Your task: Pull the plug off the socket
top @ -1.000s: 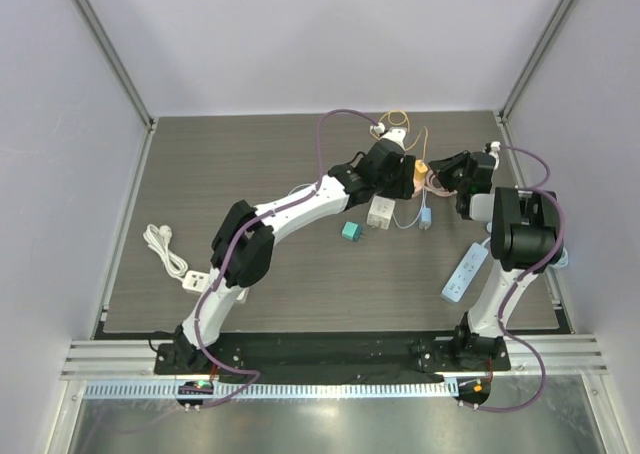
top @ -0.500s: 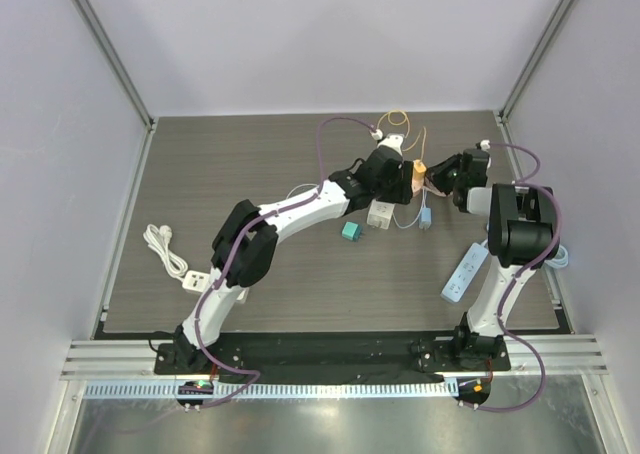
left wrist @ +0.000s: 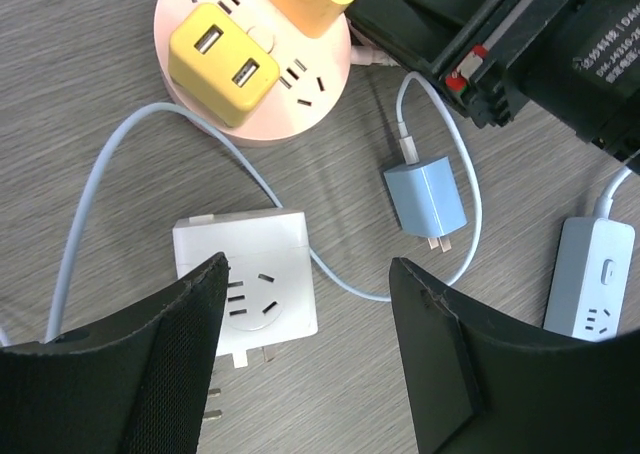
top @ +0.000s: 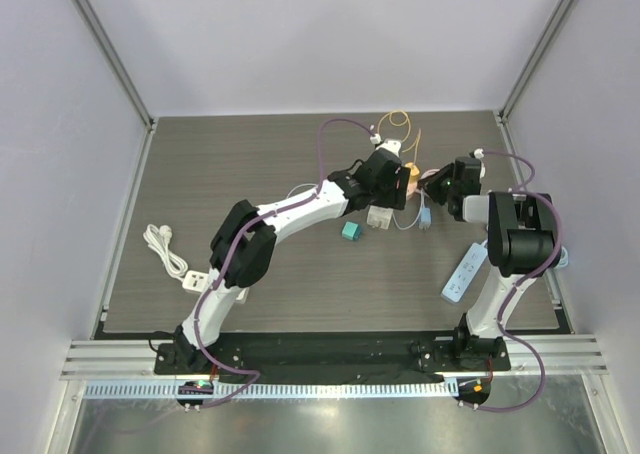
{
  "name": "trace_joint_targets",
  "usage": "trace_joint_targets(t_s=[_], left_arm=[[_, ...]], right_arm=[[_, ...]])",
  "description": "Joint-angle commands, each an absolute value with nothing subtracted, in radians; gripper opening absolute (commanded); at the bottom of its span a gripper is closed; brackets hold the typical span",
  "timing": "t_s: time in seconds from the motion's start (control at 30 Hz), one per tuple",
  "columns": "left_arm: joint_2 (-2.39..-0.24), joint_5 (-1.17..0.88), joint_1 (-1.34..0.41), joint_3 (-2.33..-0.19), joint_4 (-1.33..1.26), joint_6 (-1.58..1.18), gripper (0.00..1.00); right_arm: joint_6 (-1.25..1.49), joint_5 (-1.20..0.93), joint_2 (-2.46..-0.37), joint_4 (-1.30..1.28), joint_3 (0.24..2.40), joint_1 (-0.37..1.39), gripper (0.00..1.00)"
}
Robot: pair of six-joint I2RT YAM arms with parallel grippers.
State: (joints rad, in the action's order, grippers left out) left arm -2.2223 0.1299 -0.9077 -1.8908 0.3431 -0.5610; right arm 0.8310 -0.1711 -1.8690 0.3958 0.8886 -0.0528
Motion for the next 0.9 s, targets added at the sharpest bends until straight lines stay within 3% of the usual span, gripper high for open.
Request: trace_joint_targets(t_s=[0.0,0.33,0.87], left_arm=[[-2.154,0.163,-0.910,-1.931,0.373,-0.537,0.67],[-2.155,0.193,-0.888,-1.967,0.383,-0.537,0.68],[-2.282,0.199,-0.831,-2.126,0.393,-0.462,0.66]], right_arm=[[0.841,-0.156,-1.809,0.402,0.844,-0.026,0.21],[0.902,-0.199,-1.778,0.511,0.716,-0.005,0.21],[0.744,-0.219,-1.730,0.512,0.793,-0.006,0.22]])
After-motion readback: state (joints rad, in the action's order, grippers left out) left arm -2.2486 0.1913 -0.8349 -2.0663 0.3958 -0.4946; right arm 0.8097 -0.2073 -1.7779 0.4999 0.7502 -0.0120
